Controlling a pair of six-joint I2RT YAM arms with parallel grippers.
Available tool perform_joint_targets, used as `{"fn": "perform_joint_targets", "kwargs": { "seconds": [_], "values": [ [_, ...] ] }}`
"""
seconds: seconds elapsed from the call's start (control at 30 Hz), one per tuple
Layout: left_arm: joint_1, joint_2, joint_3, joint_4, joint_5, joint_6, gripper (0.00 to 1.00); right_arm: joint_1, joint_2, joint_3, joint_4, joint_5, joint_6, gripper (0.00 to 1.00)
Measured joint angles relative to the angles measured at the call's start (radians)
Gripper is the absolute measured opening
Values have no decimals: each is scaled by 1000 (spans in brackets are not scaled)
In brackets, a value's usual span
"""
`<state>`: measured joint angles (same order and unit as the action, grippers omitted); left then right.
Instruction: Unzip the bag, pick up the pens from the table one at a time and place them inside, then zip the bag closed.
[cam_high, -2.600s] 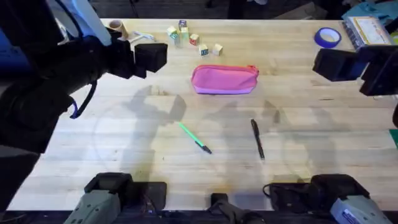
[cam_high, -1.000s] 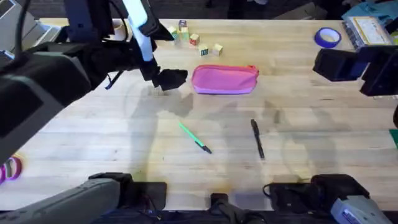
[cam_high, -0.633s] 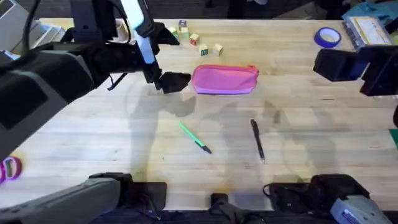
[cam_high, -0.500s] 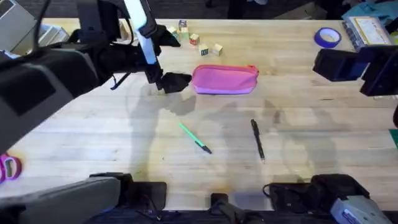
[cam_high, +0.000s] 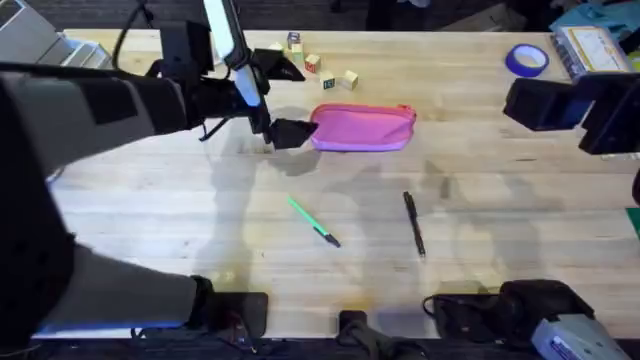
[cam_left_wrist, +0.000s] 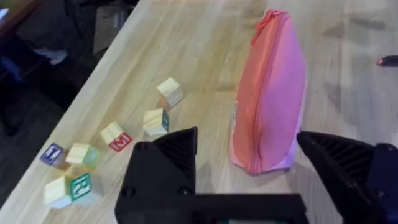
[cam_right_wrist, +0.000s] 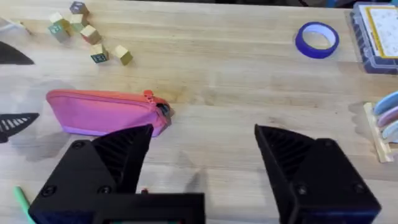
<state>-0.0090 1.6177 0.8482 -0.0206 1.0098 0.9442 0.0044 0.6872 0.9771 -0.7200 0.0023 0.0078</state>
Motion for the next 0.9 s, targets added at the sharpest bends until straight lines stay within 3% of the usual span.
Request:
{"fn": "perform_joint_targets", "kwargs": {
  "seconds": [0.23, 0.53, 0.63, 0.67, 0.73, 0.77, 0.9],
  "values": [
    [-9, 106, 2, 45, 95, 0, 993, 0, 0, 0, 0, 0, 0, 998],
    [-61, 151, 2, 70, 120, 0, 971, 0, 0, 0, 2, 0, 0, 997],
    [-61, 151, 3, 70, 116, -1, 836, 0, 0, 0, 2, 0, 0, 997],
    [-66, 150, 4, 70, 87, -16, 428, 0, 0, 0, 2, 0, 0, 998],
    [-68, 150, 4, 73, 72, -16, 130, 0, 0, 0, 2, 0, 0, 998],
    [-70, 151, 4, 73, 66, -16, 65, 0, 0, 0, 2, 0, 0, 998],
    [-74, 150, 5, 73, 59, -16, 45, 0, 0, 0, 2, 0, 0, 998]
  ]
}}
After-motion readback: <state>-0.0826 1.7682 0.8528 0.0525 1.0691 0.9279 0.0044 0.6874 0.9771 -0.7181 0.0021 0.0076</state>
